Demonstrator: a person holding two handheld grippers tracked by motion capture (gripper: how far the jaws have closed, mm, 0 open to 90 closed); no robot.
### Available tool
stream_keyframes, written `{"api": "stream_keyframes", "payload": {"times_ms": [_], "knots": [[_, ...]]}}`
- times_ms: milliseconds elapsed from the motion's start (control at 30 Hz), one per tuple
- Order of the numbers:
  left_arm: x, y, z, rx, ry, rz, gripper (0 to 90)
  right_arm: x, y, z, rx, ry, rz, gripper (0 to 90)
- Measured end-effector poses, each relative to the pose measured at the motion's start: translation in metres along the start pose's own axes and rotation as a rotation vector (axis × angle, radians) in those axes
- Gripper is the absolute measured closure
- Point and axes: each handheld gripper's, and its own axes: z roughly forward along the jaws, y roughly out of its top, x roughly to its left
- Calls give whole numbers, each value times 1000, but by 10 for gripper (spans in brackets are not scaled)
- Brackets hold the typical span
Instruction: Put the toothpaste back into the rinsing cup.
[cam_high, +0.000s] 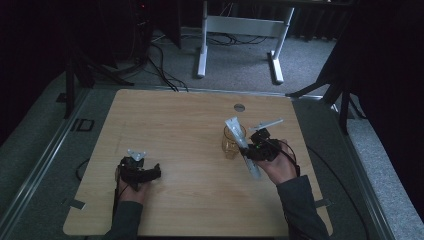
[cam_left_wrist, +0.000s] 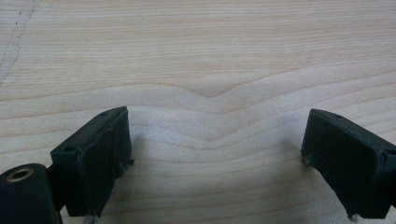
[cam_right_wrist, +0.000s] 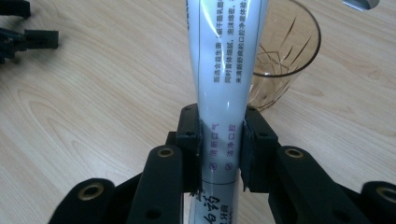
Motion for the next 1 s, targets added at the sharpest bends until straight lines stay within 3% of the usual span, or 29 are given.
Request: {"api": "stream_keyframes", "payload": {"times_ms": [1000], "knots": [[0, 0, 0, 0, 0, 1, 86, -11, 12, -3, -111, 7, 78, 724]]}}
